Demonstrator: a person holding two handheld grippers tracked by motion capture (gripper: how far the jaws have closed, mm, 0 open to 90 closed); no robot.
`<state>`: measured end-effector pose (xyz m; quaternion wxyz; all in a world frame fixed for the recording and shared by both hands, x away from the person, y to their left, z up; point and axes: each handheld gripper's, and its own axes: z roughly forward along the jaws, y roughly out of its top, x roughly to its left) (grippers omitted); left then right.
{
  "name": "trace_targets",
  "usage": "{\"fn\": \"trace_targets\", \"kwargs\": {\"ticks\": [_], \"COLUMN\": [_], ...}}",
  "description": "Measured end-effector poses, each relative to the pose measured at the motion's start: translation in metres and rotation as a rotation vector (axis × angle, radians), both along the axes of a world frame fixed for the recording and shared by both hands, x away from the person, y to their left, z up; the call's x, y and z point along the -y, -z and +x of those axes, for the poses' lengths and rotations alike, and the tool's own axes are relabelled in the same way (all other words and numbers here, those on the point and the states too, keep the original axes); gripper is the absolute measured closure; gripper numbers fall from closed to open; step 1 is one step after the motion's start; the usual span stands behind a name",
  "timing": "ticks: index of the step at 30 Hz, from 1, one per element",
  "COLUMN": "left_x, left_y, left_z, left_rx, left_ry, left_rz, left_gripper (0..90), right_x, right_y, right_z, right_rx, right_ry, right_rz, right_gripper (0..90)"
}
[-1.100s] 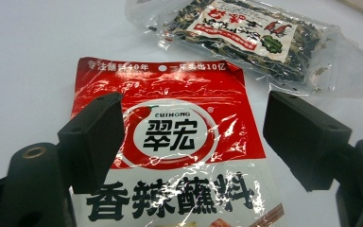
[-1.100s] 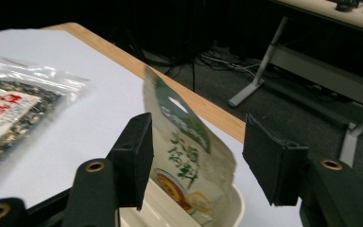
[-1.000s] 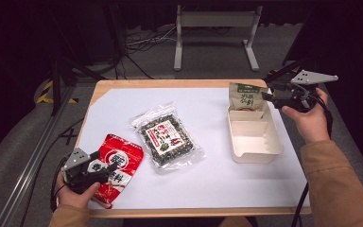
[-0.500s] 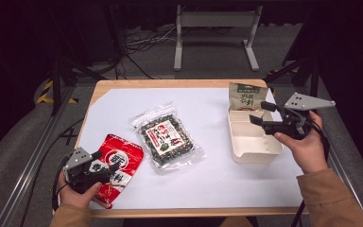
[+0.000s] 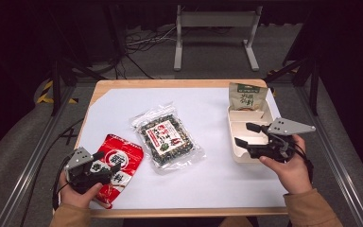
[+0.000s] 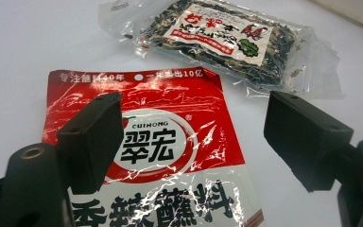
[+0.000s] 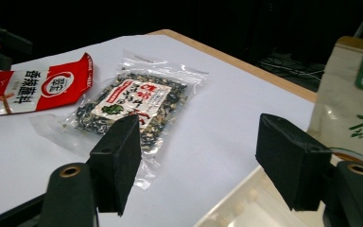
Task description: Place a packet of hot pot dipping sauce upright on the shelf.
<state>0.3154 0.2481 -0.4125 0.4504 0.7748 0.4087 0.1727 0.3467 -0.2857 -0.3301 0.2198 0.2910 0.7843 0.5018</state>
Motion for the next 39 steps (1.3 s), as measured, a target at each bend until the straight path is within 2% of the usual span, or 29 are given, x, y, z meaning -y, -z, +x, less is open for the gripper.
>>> {"fn": "trace_targets", "kwargs": {"ticks": [5,8,14,20,25,30,34,37,39], "left_x": [0.003,0.005,0.009,0.006,-0.003,-0.015,-0.023,-0.028,-0.031], "left_y": [-0.002,-0.005,-0.012,-0.024,-0.03,-0.031,-0.031,-0.031,-0.03], "left_z": [0.001,0.004,0.012,0.021,0.037,0.05,0.063,0.072,0.077], "left_rx": [-0.02,-0.024,-0.06,-0.085,-0.086,-0.081,-0.087,-0.052,-0.054], "left_ry": [0.02,0.042,0.087,0.111,0.079,0.044,0.012,0.005,-0.002], "left_rz": [-0.004,0.014,0.038,0.033,0.066,0.047,0.054,0.055,0.054], "left_gripper": [20.6,19.5,15.9,19.7,20.3,20.0,19.4,22.4,22.8], "right_x": [-0.008,-0.013,-0.021,-0.03,-0.033,-0.035,-0.036,-0.037,-0.038], "right_y": [0.011,0.018,0.03,0.04,0.043,0.046,0.048,0.05,0.051], "right_z": [-0.005,-0.007,-0.01,-0.011,-0.01,-0.01,-0.01,-0.01,-0.009], "right_rx": [-0.026,-0.049,-0.069,-0.087,-0.095,-0.112,-0.116,-0.12,-0.12], "right_ry": [-0.011,-0.021,-0.047,-0.069,-0.085,-0.098,-0.103,-0.109,-0.111], "right_rz": [0.009,0.009,-0.012,-0.031,-0.035,-0.037,-0.039,-0.039,-0.039], "right_gripper": [33.2,34.1,34.9,34.8,34.8,35.1,35.0,34.7,34.6]}}
